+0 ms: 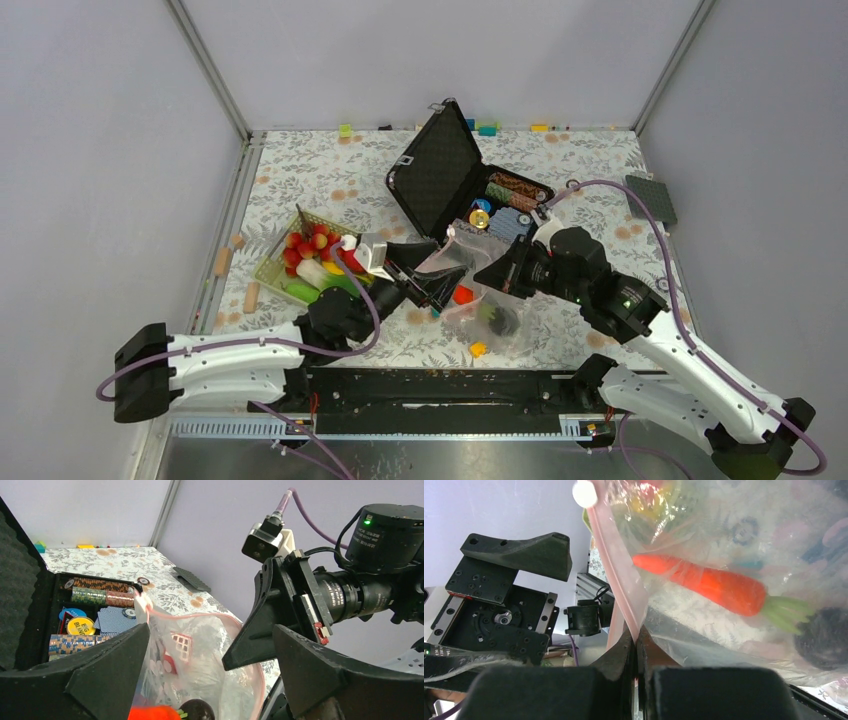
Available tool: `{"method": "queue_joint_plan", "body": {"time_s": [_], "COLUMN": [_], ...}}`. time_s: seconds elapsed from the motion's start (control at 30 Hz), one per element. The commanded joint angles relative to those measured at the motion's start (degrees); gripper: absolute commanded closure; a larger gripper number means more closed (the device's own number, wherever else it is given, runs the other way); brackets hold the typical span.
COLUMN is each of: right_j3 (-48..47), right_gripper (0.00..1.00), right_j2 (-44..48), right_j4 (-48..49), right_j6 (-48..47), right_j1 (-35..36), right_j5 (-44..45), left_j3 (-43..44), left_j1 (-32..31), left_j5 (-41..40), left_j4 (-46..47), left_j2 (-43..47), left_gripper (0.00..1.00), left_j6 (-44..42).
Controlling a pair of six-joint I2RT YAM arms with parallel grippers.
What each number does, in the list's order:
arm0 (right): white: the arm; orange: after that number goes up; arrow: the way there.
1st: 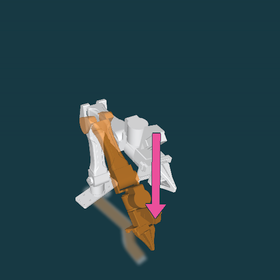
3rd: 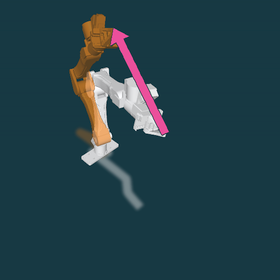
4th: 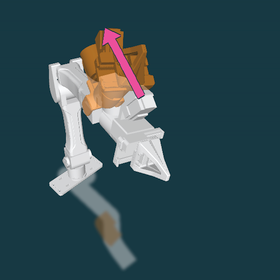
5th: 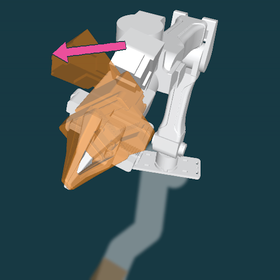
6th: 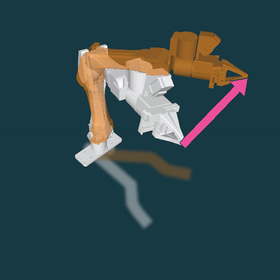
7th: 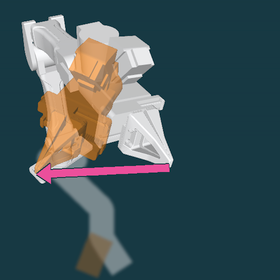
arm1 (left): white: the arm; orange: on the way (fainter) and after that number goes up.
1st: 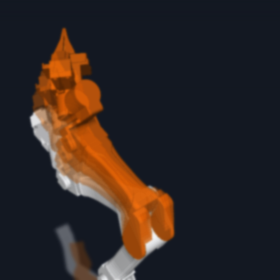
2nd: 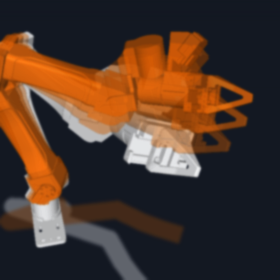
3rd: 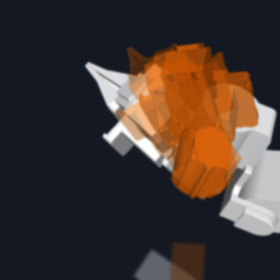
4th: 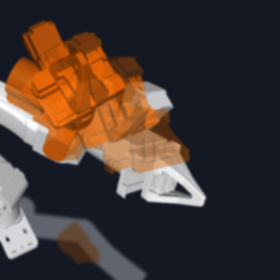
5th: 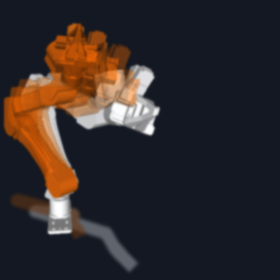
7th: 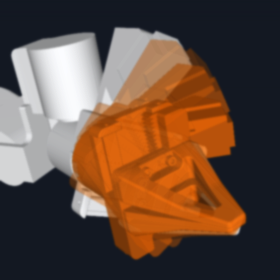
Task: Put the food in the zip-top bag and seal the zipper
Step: Place the fake vegetable in the zipper food storage bag, then pick up the fake fruit from the bin.
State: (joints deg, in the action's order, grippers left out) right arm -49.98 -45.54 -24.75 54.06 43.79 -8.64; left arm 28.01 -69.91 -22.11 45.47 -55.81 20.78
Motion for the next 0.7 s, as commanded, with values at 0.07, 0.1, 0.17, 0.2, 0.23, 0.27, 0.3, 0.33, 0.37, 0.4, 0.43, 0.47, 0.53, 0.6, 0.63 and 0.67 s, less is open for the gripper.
{"method": "queue_joint_plan", "body": {"time_s": [0.07, 0.1, 0.17, 0.2, 0.23, 0.27, 0.3, 0.33, 0.37, 0.4, 0.43, 0.47, 0.53, 0.6, 0.63, 0.67], "right_j3": [-2.5, -2.4, -2.1, -2.0, -2.1, -2.2, -2.4, -2.5, -2.6, -2.8, -2.9, -3.1, -3.0, -2.4, -2.2, -2.0], "right_gripper": [1.0, 1.0, 1.0, 1.0, 1.0, 1.0, 1.0, 1.0, 1.0, 1.0, 1.0, 1.0, 1.0, 1.0, 1.0, 1.0], "right_j2": [1.3, 1.4, 1.7, 1.7, 1.6, 1.5, 1.3, 1.1, 0.9, 0.7, 0.5, 0.4, 0.3, 0.4, 0.4, 0.3], "right_j4": [2.3, 2.3, 2.2, 1.7, 1.0, 0.3, -0.5, -1.2, -2.1, -2.8, -3.7, -4.3, -5.2, -5.3, -5.4, -5.4], "right_j6": [-0.4, -0.9, -1.7, -2.1, -2.7, -3.3, -4.0, -4.8, -5.6, -6.3, -7.2, -7.7, -9.2, -9.5, -9.6, -10.0], "right_j1": [-0.3, -0.4, -0.4, -0.3, -0.3, -0.3, -0.3, -0.3, -0.3, -0.4, -0.3, -0.4, -0.3, -0.3, -0.3, -0.3], "right_j5": [3.5, 4.2, 5.8, 6.9, 8.1, 9.5, 10.7, 11.5, 12.3, 12.9, 13.3, 13.5, 13.9, 14.4, 14.4, 13.9], "left_j3": [5.7, 7.2, 10.1, 11.9, 13.6, 15.4, 17.0, 18.2, 19.8, 21.5, 23.1, 24.2, 25.1, 25.1, 24.9, 24.4], "left_j1": [-0.4, -0.4, -0.4, -0.4, -0.3, -0.3, -0.2, -0.2, 0.1, 0.4, 1.1, 1.8, 5.6, 12.1, 16.1, 20.1], "left_j5": [2.8, 1.8, -2.3, -5.9, -9.0, -12.7, -15.3, -17.1, -18.9, -20.4, -21.7, -23.0, -24.0, -20.8, -17.8, -14.8], "left_j4": [-12.2, -16.3, -23.5, -28.0, -32.2, -36.5, -40.7, -44.3, -48.9, -53.8, -58.8, -62.9, -69.7, -74.8, -75.8, -76.1], "left_j2": [4.6, 5.3, 6.7, 7.2, 7.5, 7.8, 8.0, 8.1, 8.1, 8.2, 8.3, 8.5, 9.5, 10.6, 11.0, 11.2], "left_gripper": [0.01, 0.01, 0.01, 0.01, 0.01, 0.01, 0.01, 0.01, 0.01, 0.01, 0.01, 0.01, 0.01, 0.01, 0.01, 0.01], "left_j6": [0.3, 0.7, 3.2, 5.6, 7.4, 9.1, 10.8, 12.0, 13.9, 15.9, 18.1, 20.1, 24.8, 28.5, 29.0, 29.0]}}
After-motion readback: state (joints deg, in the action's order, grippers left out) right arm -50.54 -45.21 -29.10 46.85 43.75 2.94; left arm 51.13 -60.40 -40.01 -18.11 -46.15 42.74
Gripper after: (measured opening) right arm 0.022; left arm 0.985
